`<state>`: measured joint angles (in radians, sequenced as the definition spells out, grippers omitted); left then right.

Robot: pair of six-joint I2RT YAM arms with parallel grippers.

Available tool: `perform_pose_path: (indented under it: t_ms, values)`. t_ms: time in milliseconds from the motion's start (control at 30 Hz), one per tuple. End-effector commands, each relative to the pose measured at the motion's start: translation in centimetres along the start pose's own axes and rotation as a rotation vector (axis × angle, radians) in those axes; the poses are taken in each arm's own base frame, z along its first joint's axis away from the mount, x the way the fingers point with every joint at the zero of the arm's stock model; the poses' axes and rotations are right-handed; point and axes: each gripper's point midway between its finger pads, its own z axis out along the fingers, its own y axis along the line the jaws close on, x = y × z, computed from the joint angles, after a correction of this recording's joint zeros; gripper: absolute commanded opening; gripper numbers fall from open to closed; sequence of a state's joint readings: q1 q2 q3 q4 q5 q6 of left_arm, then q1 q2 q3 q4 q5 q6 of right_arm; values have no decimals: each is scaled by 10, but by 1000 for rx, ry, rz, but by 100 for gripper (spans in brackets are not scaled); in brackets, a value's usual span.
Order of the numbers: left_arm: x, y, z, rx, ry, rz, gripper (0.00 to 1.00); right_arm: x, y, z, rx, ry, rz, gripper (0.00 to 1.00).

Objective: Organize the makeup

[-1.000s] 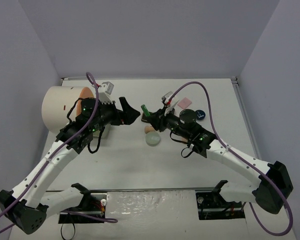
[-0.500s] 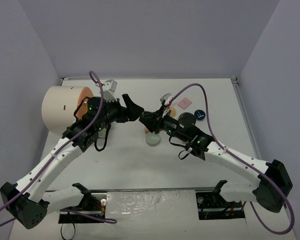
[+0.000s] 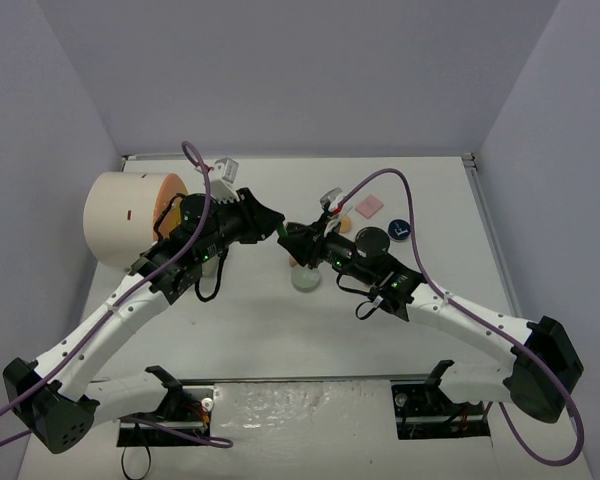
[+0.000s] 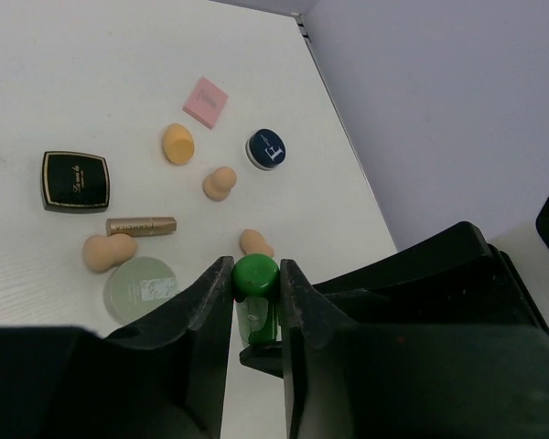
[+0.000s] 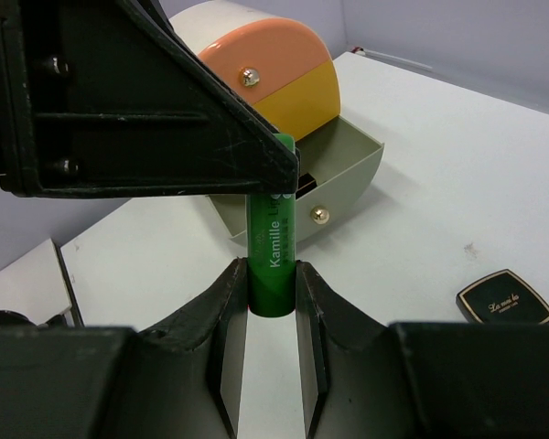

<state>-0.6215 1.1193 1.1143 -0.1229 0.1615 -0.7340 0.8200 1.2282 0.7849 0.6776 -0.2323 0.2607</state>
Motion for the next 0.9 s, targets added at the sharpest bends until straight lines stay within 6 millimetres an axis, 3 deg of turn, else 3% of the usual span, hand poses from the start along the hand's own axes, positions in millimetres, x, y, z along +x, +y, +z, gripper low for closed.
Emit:
perform_pose_path:
  t_ms: [0, 100, 200, 267, 333, 400, 600, 667, 867]
  values:
    - [-18, -23, 1, 81, -62, 5, 1, -34, 13, 4, -38, -122, -10, 6]
    - [-15, -21, 2, 72, -57, 9, 0, -34, 12, 3, -33, -117, -10, 20]
    - [-13, -13, 2, 34, -51, 37, 0, -32, 10, 3, -22, -104, -18, 56]
    - [-14, -4, 0, -15, -47, 71, 0, -24, 4, 2, 4, -64, -26, 73]
    - [-16, 8, -4, -87, -46, 103, 0, -21, 0, 0, 29, -44, -41, 83]
    - [-32, 27, -15, -226, -60, 169, 0, -16, -11, -5, 84, -10, -76, 94]
    - [-53, 95, -37, -606, 21, 408, 0, -3, -53, -30, 293, 64, -129, 100]
    - [-56, 114, -37, -674, 70, 441, 0, 4, -63, -37, 331, 90, -140, 100]
    - [-56, 202, -28, -936, 297, 546, 0, 24, -89, -60, 415, 162, -148, 100]
